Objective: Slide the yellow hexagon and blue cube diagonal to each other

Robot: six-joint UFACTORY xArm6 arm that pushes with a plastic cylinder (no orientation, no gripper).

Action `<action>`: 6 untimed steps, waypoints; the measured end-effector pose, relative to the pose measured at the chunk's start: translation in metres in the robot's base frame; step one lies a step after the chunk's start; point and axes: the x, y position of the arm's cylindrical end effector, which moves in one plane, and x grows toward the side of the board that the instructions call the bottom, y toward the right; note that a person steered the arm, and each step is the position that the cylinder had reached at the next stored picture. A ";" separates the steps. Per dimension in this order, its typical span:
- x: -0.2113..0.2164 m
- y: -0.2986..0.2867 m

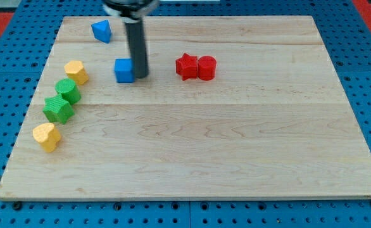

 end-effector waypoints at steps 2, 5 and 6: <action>-0.042 -0.020; 0.032 -0.079; 0.006 -0.103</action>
